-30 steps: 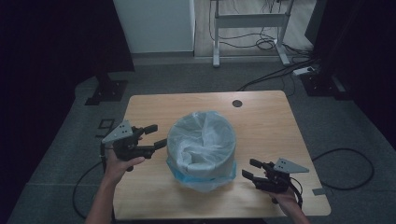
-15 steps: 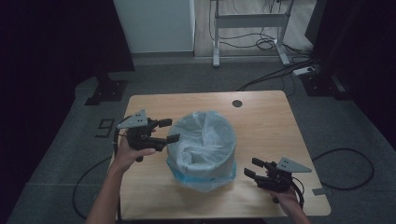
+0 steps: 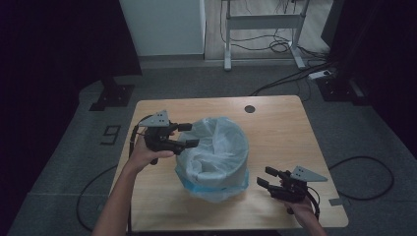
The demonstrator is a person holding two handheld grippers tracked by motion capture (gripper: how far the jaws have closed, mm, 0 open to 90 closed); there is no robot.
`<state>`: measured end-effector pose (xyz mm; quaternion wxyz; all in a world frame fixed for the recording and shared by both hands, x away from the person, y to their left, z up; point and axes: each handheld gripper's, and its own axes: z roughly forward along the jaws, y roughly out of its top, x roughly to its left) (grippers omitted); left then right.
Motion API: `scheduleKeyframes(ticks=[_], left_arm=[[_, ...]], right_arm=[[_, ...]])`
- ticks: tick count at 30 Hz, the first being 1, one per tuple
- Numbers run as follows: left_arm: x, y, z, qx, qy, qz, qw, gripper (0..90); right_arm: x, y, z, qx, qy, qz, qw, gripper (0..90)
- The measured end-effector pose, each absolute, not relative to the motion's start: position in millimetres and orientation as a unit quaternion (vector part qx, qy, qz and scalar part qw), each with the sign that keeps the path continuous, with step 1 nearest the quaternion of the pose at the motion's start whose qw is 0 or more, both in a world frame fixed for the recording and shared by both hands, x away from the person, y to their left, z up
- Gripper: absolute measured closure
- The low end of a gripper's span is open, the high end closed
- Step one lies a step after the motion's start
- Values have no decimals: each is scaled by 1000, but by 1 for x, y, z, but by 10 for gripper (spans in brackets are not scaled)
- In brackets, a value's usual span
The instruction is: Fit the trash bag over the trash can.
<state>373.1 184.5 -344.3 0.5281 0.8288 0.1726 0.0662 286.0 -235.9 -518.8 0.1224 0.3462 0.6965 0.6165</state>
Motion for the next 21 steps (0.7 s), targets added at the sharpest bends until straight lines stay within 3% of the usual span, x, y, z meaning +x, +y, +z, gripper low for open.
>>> scheduleKeyframes(ticks=[21], left_arm=[[401, 138, -340, 855, 127, 28, 502, 320]], right_arm=[[286, -236, -519, 349, 698, 613, 125, 366]])
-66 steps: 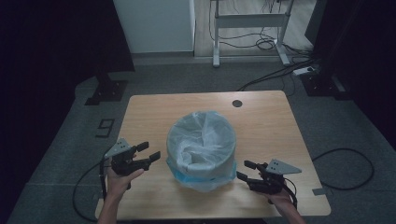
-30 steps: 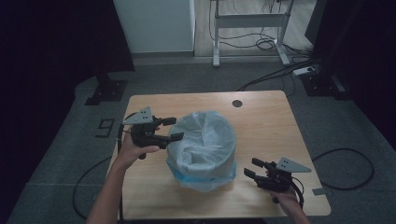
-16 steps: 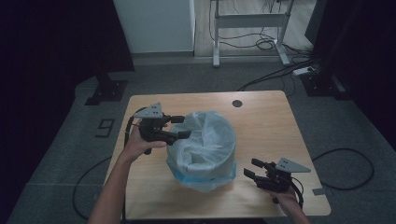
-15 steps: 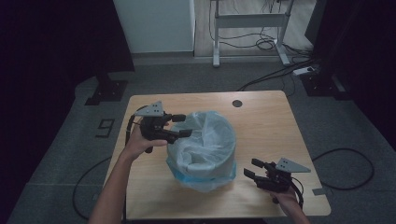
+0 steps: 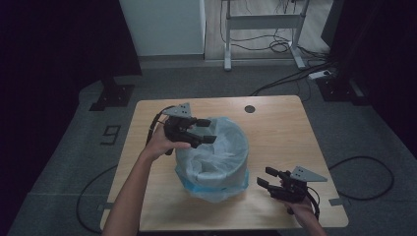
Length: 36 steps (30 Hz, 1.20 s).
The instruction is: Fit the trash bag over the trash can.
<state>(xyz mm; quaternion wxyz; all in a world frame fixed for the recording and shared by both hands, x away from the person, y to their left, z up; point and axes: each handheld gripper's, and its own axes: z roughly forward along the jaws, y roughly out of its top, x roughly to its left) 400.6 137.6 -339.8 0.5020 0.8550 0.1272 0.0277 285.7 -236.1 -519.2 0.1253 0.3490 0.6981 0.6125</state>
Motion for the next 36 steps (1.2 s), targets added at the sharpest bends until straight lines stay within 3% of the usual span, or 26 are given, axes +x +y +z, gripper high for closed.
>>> scheduleKeyframes(ticks=[11, 21, 36], left_arm=[[411, 122, -341, 870, 128, 22, 477, 318], [415, 84, -351, 922, 112, 32, 370, 308], [415, 51, -374, 959, 95, 23, 267, 292]], right_arm=[[285, -237, -519, 349, 698, 613, 125, 366], [285, -238, -519, 349, 699, 611, 126, 364], [284, -239, -519, 347, 703, 608, 124, 356]])
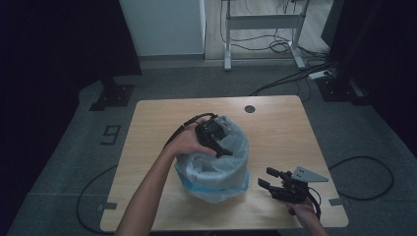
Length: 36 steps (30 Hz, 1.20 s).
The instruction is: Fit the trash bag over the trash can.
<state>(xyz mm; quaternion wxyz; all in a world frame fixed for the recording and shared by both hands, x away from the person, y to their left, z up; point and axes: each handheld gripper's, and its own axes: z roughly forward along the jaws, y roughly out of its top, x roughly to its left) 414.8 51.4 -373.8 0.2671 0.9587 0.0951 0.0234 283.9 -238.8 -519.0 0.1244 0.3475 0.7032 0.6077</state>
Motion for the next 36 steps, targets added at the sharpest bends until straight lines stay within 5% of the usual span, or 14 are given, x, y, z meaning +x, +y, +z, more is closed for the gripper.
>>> scheduleKeyframes(ticks=[7, 25, 36], left_arm=[[413, 52, -374, 959, 104, 39, 261, 280], [373, 104, -330, 919, 93, 45, 380, 283], [367, 95, -346, 944, 83, 33, 316, 311]], right_arm=[[283, -239, -519, 348, 704, 606, 126, 349], [282, -235, -520, 350, 706, 602, 130, 344], [282, -234, -520, 349, 708, 600, 131, 344]])
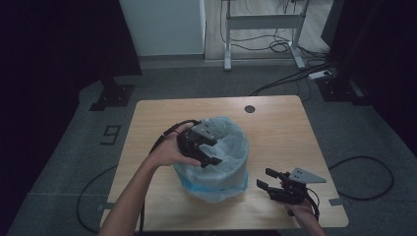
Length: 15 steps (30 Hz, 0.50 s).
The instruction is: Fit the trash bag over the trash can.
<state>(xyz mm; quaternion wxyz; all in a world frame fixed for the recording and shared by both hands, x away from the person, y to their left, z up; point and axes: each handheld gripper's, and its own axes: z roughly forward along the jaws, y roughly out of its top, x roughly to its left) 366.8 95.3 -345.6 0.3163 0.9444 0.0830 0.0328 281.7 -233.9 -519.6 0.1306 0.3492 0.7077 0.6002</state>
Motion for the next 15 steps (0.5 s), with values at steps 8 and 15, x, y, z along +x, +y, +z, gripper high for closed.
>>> scheduleKeyframes(ticks=[8, 15], left_arm=[[369, 77, -360, 964, 83, 35, 250, 317], [369, 74, -364, 966, 84, 39, 242, 308]], right_arm=[[282, -235, -519, 350, 707, 601, 130, 344], [281, -237, -518, 351, 702, 604, 138, 346]])
